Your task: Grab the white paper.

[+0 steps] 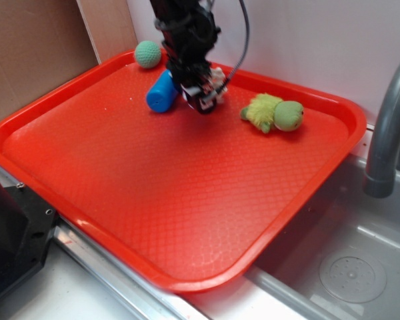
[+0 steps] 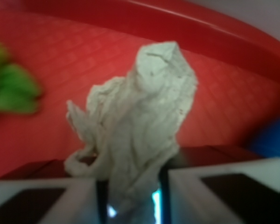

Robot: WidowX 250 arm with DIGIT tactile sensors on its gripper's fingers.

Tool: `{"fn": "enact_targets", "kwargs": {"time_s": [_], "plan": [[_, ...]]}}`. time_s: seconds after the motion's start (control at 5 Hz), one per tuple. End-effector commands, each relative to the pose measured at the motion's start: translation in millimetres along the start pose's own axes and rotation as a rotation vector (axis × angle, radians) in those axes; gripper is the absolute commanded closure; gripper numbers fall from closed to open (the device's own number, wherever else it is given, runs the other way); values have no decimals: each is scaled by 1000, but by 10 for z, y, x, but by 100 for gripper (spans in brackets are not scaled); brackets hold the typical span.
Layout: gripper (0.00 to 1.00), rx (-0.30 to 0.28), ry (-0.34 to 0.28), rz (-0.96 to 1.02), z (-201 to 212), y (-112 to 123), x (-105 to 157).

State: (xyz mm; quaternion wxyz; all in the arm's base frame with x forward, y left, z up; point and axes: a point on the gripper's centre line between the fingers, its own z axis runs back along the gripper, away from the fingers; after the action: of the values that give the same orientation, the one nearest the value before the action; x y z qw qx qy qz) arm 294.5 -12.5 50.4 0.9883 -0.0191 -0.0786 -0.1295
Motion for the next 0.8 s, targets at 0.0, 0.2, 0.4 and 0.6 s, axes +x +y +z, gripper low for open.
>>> {"fn": "enact_targets", "kwargs": {"time_s": [0.0,0.2,0.4,0.6], "plan": [[100,-71,-26,92,1347,-248,-595],[100,-101,-79,70,1824,-297,-802],[100,-104,-46,150,1973,-308,-838],[100,-96,-23,226,2040,-311,-755]]}}
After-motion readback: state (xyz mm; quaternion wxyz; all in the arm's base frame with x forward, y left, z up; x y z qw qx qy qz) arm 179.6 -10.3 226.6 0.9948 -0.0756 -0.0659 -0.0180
